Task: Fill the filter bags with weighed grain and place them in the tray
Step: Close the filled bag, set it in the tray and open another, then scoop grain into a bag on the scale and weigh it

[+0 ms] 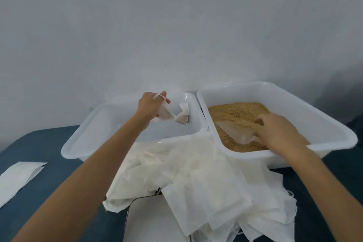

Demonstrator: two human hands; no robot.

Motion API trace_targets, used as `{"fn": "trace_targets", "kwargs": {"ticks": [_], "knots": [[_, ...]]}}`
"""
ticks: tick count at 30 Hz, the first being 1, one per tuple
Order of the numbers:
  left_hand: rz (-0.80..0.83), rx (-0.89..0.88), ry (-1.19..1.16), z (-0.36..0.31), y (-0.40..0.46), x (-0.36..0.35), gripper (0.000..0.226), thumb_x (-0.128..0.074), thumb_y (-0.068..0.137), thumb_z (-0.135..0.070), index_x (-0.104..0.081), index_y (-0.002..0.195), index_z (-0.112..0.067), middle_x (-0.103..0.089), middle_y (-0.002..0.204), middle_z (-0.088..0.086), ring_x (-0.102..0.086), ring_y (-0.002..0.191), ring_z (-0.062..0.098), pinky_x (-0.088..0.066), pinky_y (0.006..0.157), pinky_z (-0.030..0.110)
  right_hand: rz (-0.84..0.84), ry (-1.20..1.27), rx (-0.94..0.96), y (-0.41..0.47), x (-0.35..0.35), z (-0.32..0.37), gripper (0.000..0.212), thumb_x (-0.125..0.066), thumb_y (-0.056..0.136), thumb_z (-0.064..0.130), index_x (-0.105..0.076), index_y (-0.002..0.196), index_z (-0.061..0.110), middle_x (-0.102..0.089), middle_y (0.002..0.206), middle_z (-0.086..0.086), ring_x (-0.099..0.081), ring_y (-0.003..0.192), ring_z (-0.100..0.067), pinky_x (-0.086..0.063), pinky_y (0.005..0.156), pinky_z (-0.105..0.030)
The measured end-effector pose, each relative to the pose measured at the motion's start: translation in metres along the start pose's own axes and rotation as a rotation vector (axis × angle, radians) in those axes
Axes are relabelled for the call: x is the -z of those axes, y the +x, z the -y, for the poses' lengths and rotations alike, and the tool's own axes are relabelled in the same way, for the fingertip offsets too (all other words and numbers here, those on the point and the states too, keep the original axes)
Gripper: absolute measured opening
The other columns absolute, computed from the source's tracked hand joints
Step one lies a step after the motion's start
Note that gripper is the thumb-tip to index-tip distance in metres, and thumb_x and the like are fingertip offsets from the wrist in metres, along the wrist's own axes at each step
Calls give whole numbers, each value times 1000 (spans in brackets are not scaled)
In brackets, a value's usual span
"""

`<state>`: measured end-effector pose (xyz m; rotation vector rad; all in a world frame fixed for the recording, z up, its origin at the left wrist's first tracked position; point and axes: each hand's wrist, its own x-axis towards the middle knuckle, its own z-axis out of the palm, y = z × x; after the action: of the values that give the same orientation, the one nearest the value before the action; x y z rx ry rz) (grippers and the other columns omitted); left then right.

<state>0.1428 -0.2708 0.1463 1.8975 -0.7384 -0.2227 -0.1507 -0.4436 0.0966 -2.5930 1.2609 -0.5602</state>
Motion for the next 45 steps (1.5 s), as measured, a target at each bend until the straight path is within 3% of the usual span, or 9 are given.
{"fn": "trace_targets", "kwargs": {"ticks": [3,6,11,18,23,28,35,40,45], "knots": [[-13,49,90,15,29,-14,35,-57,106,-23,-78,91,-1,-74,104,21,-71,93,38,-62,77,41,-299,283,221,-23,3,16,11,-66,96,29,-71,105,26,-69,97,13,-63,91,-7,-51,80,-28],[37,102,202,26,49,-28,31,-57,104,-19,-78,89,-2,-75,105,23,-72,100,41,-60,92,48,-246,570,373,-48,5,41,12,-63,95,34,-68,85,36,-65,73,22,-61,70,-1,-41,61,-10],[105,126,306,38,71,-53,24,-61,102,-14,-71,95,6,-71,106,26,-73,101,43,-61,88,49,-173,716,449,-60,-2,54,18,-70,95,24,-68,79,32,-65,66,12,-63,61,-11,-45,56,-16],[37,243,528,44,97,-65,36,-58,98,0,-43,66,-10,-54,41,-2,-57,36,8,-36,32,13,-116,843,397,-53,-3,46,18,-69,96,25,-70,77,22,-65,60,5,-61,54,-14,-43,54,-15],[-8,161,617,41,120,-67,35,-56,102,-7,-44,68,-8,-65,80,17,-71,81,40,-57,62,32,-95,890,377,-53,-1,45,19,-71,93,25,-71,75,24,-66,59,6,-61,53,-10,-41,54,-10],[39,138,572,40,115,-63,43,-60,103,-30,-65,116,11,-71,113,30,-71,101,44,-59,91,44,-60,883,370,-54,-5,44,18,-71,94,24,-72,76,26,-66,60,8,-62,55,-10,-44,56,-12],[-244,-201,325,-11,28,-12,21,-59,104,-26,-69,111,-8,-72,100,6,-64,87,17,-47,76,23,-88,899,376,-55,-2,45,16,-71,94,22,-73,82,33,-68,61,7,-65,57,-10,-43,57,-8],[77,-486,235,-4,-131,13,15,-72,97,-17,-70,84,-24,-65,76,-8,-56,67,9,-43,63,13,-114,844,420,-58,-3,47,14,-70,95,21,-74,83,26,-68,62,9,-66,58,-9,-43,58,-7],[403,-611,577,40,-222,24,33,-72,92,0,-78,109,-28,-62,113,-15,-55,95,0,-44,82,14,-164,793,477,-63,-6,51,14,-69,97,20,-73,83,21,-67,64,9,-66,60,-13,-54,60,-24]]}}
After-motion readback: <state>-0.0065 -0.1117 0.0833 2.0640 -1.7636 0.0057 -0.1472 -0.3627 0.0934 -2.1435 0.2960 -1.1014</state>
